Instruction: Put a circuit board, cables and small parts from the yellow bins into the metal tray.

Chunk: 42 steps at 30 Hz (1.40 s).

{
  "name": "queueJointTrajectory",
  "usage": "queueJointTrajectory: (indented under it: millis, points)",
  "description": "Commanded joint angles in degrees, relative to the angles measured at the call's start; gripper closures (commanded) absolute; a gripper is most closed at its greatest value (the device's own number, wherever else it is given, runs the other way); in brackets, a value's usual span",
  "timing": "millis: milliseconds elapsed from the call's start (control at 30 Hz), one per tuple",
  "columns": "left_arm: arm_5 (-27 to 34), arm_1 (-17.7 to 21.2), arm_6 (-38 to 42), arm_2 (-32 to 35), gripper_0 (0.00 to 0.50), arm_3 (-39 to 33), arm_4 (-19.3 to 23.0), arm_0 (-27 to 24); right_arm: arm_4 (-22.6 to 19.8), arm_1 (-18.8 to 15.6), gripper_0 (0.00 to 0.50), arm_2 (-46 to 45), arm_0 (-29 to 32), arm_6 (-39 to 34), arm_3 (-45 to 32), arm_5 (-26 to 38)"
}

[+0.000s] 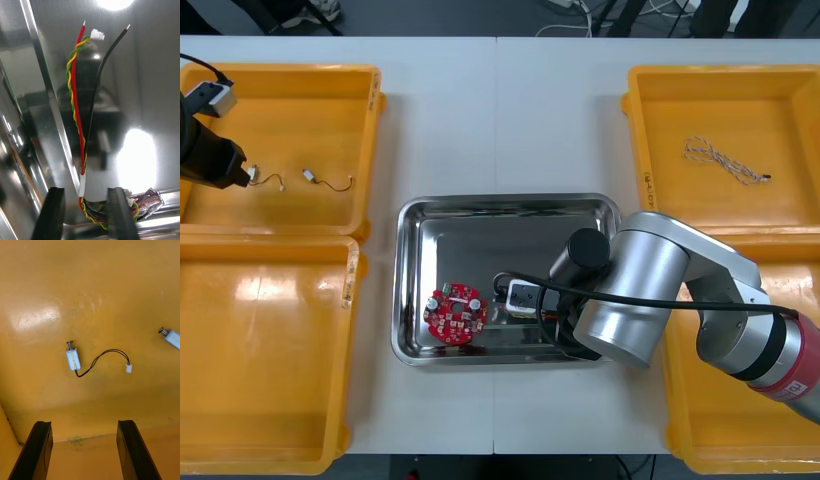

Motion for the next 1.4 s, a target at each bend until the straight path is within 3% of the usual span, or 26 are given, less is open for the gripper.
queueJointTrajectory:
  millis: [33, 300, 633, 1000, 1267, 1400]
  points:
    - [-1.54, 0.16, -5.22, 1.49, 0.000, 3.10, 0.17, -4.08, 1.40, 1.31, 0.000, 0.87, 0.57, 1.08, -0.70, -0.50]
    - [-5.14, -1.34, -6.98, 1.40, 0.000, 8.90, -0.62, -6.81, 3.34, 1.66, 0.000, 0.52, 0.39, 1.08, -1.67, 0.29]
    - [-12.61, -1.95, -8.12, -3.69, 0.000, 16.02, -0.18, -9.79, 2.28, 2.19, 0.000, -5.63, -1.28, 0.99, -4.39, 5.38]
    - [-17.27, -3.80, -8.29, -5.71, 0.000, 18.66, -0.01, -9.79, -8.88, 2.89, 0.000, -22.42, -6.11, -0.50, -5.45, 17.21]
    - [-17.44, -4.24, -8.29, -6.59, 0.000, 18.92, 0.26, -9.79, -12.57, 2.10, 0.000, -35.34, -9.10, -1.47, -5.45, 17.21]
    - [-18.76, -4.59, -8.65, -6.95, 0.000, 20.42, 0.43, -9.79, -13.19, -0.36, 0.000, -40.35, -9.63, -1.91, -4.48, 17.21]
